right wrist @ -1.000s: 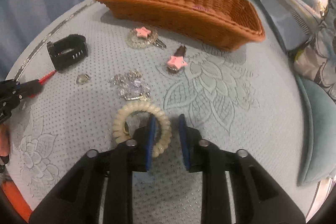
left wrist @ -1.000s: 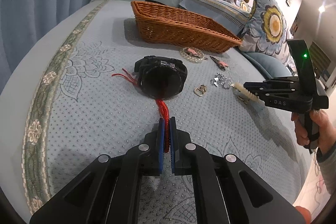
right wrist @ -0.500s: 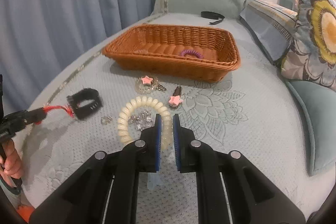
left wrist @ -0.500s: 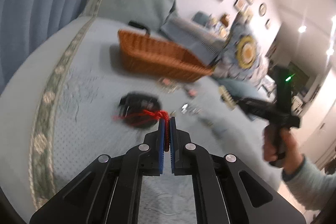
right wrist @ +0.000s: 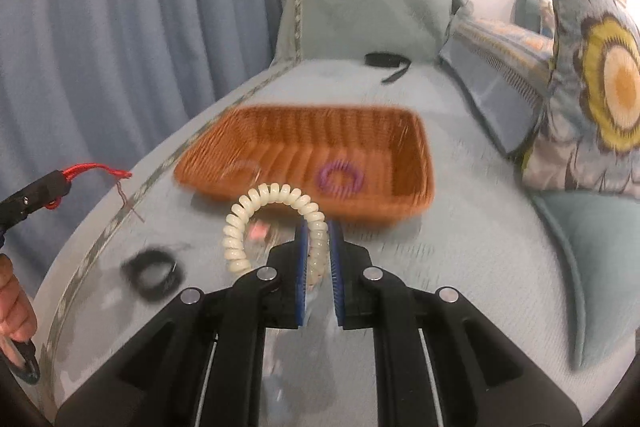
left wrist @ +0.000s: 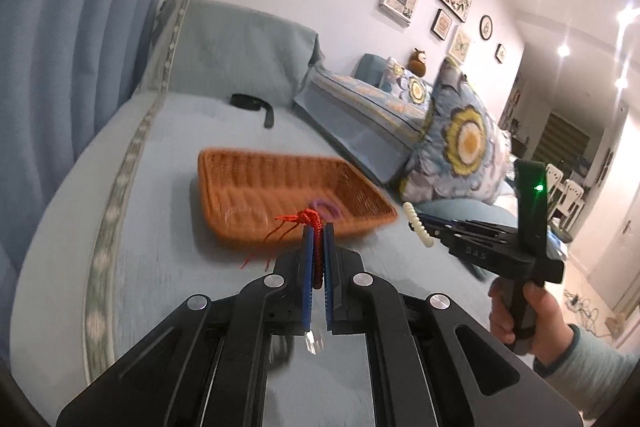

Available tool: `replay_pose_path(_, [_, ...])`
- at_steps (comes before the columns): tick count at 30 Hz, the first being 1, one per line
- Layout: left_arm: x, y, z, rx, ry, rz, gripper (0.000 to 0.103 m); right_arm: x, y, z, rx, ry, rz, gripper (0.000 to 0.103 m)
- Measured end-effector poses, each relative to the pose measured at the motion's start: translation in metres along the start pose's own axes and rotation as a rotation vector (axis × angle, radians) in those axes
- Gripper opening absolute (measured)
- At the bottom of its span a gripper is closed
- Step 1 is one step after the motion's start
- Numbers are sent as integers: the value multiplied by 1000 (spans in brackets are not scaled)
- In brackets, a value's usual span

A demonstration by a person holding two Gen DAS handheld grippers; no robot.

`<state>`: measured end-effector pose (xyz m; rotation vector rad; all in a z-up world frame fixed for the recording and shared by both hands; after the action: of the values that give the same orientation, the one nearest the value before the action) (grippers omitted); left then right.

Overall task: Organize jewelry
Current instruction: 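Carry the red cord and cream hair tie into the basket and open both tools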

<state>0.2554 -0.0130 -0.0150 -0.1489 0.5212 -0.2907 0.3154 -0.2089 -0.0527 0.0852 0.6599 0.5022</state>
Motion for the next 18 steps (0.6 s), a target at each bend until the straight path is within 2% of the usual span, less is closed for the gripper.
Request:
replay_pose_path(3, [38, -5, 24, 20, 8, 30, 2, 27, -17, 29, 10, -1, -51, 9])
replay_pose_path(6, [79, -8, 38, 36, 30, 63, 2, 61, -32, 42, 33, 48, -81, 9])
replay_pose_path(11, [142, -3, 41, 20, 105, 111, 2, 114, -50, 41, 65, 162, -129, 9])
replay_pose_path(16, [171, 7, 29, 28, 154, 138, 2, 134, -57, 33, 91, 212, -141, 9])
replay_pose_path(18, [174, 6, 25, 19, 178, 125, 3, 138, -58, 29, 95, 229, -134, 10])
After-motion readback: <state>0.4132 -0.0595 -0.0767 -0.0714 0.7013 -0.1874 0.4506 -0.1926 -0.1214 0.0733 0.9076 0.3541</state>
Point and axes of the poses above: each gripper's, at about its wrist camera, not at the fingertips, and x roughly the way its jaws point, y to its left, z to its top, the point moved 8 cm from there along x, roughly the way its jaws point, and after that the axes turned 12 degrees about z, right-handed, at the moved point
